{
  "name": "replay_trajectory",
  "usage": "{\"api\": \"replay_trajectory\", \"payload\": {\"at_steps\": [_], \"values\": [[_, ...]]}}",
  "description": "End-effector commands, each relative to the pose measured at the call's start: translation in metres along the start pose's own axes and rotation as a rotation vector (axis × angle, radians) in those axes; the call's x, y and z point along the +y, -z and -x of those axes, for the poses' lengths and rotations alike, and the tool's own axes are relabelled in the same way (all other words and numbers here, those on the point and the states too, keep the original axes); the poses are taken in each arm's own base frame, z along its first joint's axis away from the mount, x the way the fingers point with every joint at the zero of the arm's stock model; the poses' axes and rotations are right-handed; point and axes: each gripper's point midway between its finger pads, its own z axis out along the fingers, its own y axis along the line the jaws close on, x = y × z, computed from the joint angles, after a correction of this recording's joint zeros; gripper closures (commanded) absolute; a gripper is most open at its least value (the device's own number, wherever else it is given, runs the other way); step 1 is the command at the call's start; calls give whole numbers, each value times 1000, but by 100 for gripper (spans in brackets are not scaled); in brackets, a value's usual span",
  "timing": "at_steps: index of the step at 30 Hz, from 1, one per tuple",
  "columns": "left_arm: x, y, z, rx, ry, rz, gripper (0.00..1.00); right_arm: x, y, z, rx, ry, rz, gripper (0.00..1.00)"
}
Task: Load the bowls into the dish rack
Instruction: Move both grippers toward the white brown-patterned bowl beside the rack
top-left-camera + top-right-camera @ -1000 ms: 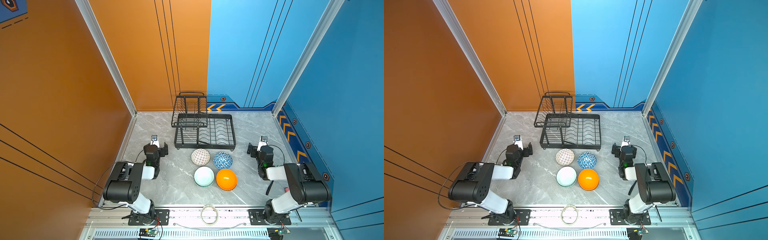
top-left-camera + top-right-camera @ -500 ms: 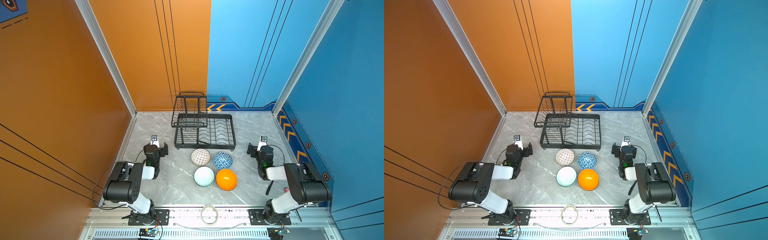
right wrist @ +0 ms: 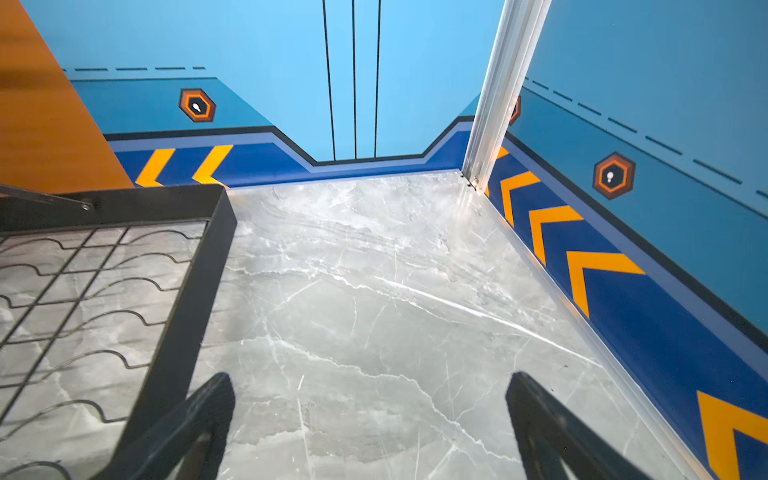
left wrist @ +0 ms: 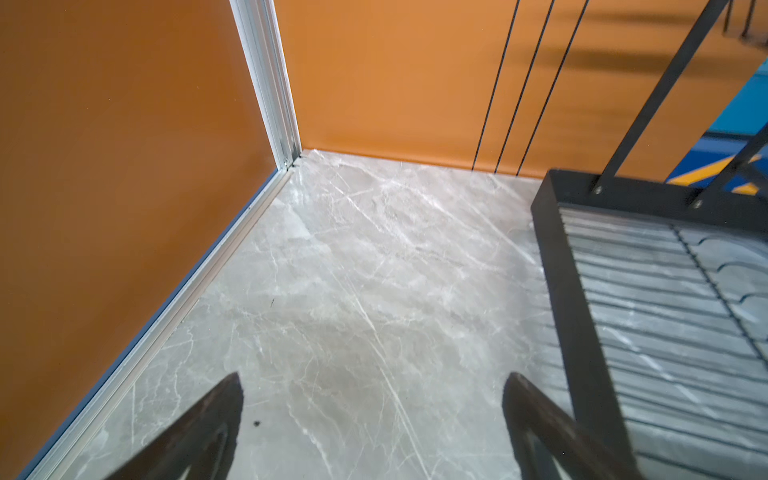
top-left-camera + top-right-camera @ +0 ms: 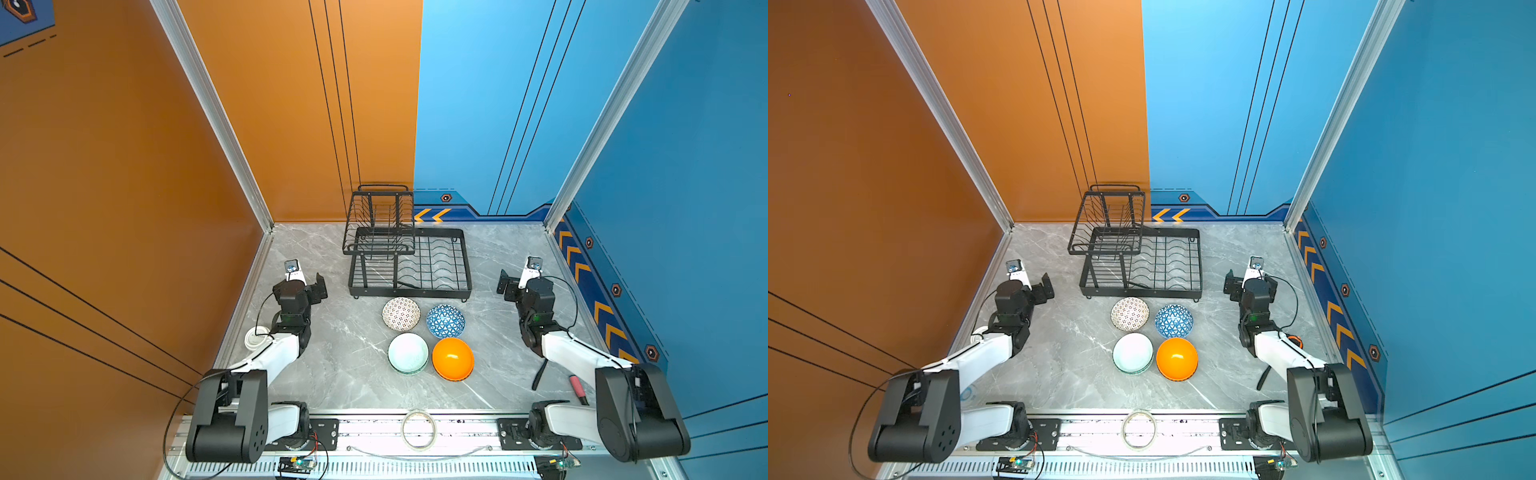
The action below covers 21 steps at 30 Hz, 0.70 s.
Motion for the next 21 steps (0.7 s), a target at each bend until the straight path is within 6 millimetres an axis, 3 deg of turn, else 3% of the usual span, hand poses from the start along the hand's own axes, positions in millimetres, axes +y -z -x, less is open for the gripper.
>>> {"api": "replay_trajectory", "payload": {"at_steps": [1,7,11,17,21], "values": [[-11,11,-25,178,76,-46,2,15,6,-9,146,29,26,0],[-49,41,-40,317,185,-230,2,70,29,12,201,90,211,0],[-87,63,-52,433,291,-440,2,102,44,17,277,90,370,0],[-128,86,-61,519,325,-588,2,133,55,25,340,80,518,0],[-153,90,-76,597,303,-642,2,149,58,25,365,83,577,0]]}}
